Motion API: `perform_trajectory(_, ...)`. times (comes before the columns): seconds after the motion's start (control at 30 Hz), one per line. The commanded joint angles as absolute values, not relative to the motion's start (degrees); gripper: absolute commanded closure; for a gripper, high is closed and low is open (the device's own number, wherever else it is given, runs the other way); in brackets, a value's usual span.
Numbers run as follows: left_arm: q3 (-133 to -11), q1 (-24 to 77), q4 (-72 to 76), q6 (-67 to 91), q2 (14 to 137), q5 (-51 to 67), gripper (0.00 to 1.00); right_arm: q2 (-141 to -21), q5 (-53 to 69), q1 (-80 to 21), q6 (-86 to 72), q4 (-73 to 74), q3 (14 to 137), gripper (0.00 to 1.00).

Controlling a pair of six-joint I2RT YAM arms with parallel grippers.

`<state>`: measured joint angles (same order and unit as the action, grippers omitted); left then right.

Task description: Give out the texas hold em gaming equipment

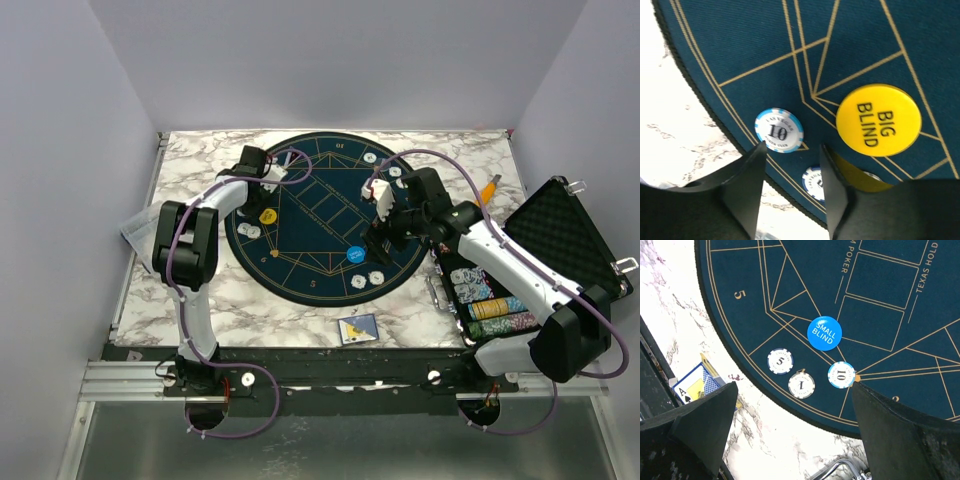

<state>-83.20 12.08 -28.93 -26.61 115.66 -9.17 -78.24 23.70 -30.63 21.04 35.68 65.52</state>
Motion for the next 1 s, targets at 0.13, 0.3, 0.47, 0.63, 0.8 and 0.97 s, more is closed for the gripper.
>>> perform_trajectory(0.13, -85.80, 12.00, -36.32, -21.96, 103.98, 4.59, 0.36, -78.35, 23.45, -30.29, 21.12, 36.22, 67.69, 0.00)
perform_trajectory(0.3, -84.26, 11.98, -36.54, -18.53, 93.17, 11.28, 0.15, -76.97, 20.91, -30.26, 20.72, 35.37, 67.72, 0.00)
perform_trajectory(0.47, -79.83, 11.88, -32.32, -11.96, 81.31, 15.46, 0.02, -75.12, 19.16, -30.32, 20.65, 33.71, 67.59, 0.00)
perform_trajectory(0.63, -67.92, 11.80, -21.25, -7.03, 70.28, 19.79, 0.02, -73.84, 20.51, -30.37, 19.77, 31.37, 66.73, 0.00)
perform_trajectory(0.8, -59.02, 11.76, -14.89, -2.29, 64.47, 23.31, 0.02, -76.88, 25.59, -30.32, 26.78, 37.34, 66.41, 0.00)
perform_trajectory(0.97, -58.80, 5.97, -19.97, -0.29, 64.66, 38.76, 0.02, -80.94, 33.80, -31.54, 36.06, 46.60, 65.92, 0.00)
